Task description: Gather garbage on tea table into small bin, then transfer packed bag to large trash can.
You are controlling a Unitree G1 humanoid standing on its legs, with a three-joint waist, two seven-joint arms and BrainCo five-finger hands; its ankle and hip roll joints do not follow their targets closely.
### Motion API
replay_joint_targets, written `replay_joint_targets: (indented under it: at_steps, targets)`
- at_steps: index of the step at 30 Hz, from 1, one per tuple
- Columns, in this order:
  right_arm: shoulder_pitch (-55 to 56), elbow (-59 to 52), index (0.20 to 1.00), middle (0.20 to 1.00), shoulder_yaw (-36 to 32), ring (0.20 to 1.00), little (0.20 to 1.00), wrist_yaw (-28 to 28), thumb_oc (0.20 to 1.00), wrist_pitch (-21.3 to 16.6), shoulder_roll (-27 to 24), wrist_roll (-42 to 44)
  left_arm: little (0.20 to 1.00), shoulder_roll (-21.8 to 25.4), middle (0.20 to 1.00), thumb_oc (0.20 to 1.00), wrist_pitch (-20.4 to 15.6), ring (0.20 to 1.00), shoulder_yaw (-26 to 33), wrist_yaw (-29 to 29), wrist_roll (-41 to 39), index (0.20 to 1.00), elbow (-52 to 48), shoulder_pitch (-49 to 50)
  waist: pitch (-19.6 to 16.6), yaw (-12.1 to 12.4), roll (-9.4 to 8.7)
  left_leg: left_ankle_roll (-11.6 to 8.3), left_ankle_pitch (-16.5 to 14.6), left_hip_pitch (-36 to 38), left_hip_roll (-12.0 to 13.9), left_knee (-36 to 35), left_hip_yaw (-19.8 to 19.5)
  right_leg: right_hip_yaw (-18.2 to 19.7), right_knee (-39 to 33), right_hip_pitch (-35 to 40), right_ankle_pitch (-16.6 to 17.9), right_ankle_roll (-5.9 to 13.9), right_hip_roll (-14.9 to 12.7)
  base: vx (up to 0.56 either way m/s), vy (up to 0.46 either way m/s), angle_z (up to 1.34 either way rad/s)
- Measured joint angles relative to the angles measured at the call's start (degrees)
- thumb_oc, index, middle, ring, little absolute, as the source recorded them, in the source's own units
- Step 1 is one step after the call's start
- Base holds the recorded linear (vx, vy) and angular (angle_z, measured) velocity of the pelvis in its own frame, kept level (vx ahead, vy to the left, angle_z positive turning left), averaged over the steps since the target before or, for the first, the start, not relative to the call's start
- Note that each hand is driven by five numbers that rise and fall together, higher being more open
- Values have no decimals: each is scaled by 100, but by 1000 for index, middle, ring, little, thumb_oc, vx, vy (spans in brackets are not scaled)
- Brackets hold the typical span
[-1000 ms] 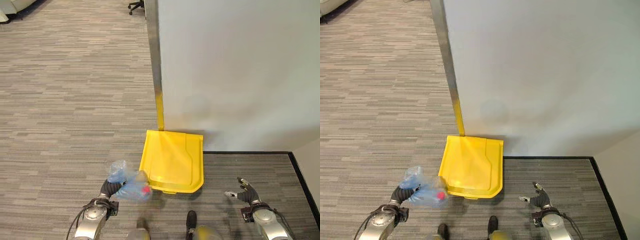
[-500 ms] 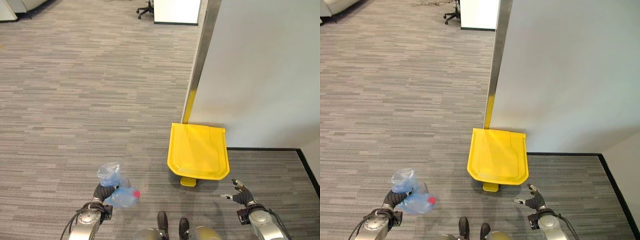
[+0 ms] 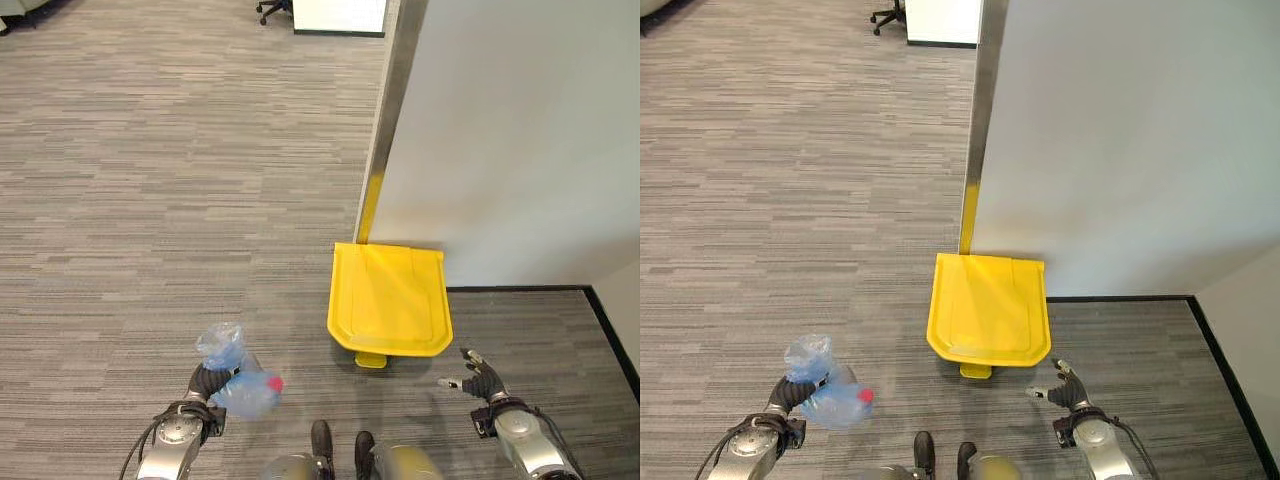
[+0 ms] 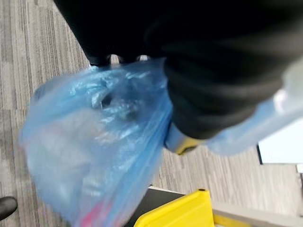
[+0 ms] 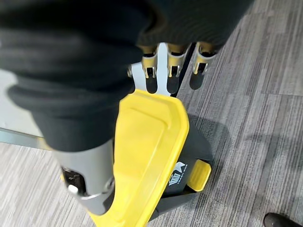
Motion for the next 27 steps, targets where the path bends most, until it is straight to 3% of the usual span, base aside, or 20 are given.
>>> replay_joint_targets:
  at_steps: [2,3,4,5,6,7,8,10,12,16,19,23,27]
  targets:
    - [35,-7,1000,1000,12,1000,1000,1,1000,20,4,0,200,4,200,200,3,200,10,22,0,200,7,-30,147,-28,-57,-5,-76,137,-18,-16,-3,-16,-1347,-639,725,157,-321,347,8,9]
    - [44,-22,1000,1000,17,1000,1000,-7,1000,19,2,0,200,-56,200,200,4,200,43,58,-3,200,84,-90,256,-117,-155,85,-296,244,-18,213,-152,-147,-2096,-747,1230,375,-385,506,-35,28]
    - [73,-19,1000,1000,-13,1000,1000,-4,1000,24,38,1,200,-91,200,200,4,200,73,73,-1,200,131,-127,242,-170,-200,0,-487,214,-6,389,-285,-224,-2374,-606,1454,446,-401,371,-48,37]
    - [96,-16,1000,1000,-41,1000,1000,-4,1000,25,39,1,200,-97,200,200,4,200,73,73,-1,200,140,-140,227,-206,-230,-43,-535,214,-8,403,-329,-276,-2554,-469,1476,471,-406,373,-64,54]
    - [179,-3,1000,1000,-202,1000,1000,-9,1000,19,32,6,200,-123,200,200,9,200,61,74,2,200,139,-200,212,-297,-302,-216,-673,265,-46,470,-511,77,-2743,-55,1512,427,-335,295,-82,49]
    - [197,79,1000,1000,-311,1000,1000,-62,1000,90,-103,10,200,-199,200,200,18,200,-51,56,3,200,148,-294,276,-308,-92,-418,-745,475,204,563,-755,51,-2698,207,1542,156,-51,262,-87,36]
    - [178,102,1000,1000,-321,1000,1000,-74,1000,102,-135,20,200,-193,200,200,17,200,-42,63,3,200,145,-268,275,-309,-69,-502,-771,585,286,573,-864,30,-2541,267,1555,-72,20,221,-88,12]
    - [86,101,1000,1000,-474,1000,1000,-131,1000,76,-232,127,200,-223,200,200,15,200,-46,58,1,200,135,-286,207,-350,50,-619,-832,751,456,613,-973,-140,-2364,400,1386,-329,173,112,-64,4]
    - [-112,147,1000,1000,-496,1000,1000,-155,1000,69,-372,154,200,-224,200,200,-4,200,-41,54,-2,200,125,-430,201,-426,48,-688,-792,812,560,575,-966,-167,-2334,451,1276,-492,276,57,-31,4]
    - [-210,150,1000,1000,-434,1000,1000,-192,1000,56,-369,248,200,-222,200,200,-30,200,-40,55,-3,200,116,-496,181,-489,28,-756,-826,938,584,390,-964,-146,-2298,443,1258,-517,319,-12,22,-5]
    - [-164,150,1000,1000,-190,1000,1000,-166,1000,69,-312,241,200,-204,200,200,-31,200,-50,18,-1,200,116,-447,28,-490,-40,-740,-840,971,568,93,-966,-98,-2275,293,1265,-279,281,-4,11,0]
    - [-122,80,1000,1000,303,1000,1000,61,1000,89,-89,233,200,-97,200,200,-29,200,-211,-65,31,200,114,-247,-198,-477,-223,-600,-870,770,347,171,-1087,-52,-1997,53,1248,-175,26,-2,11,10]
    - [-377,-153,1000,1000,734,1000,1000,244,1000,82,70,235,200,-42,200,200,-20,200,-359,-139,187,200,112,-237,-229,-402,-163,-547,-827,578,300,298,-1206,-131,-2002,-36,1254,-167,-67,6,-14,18]
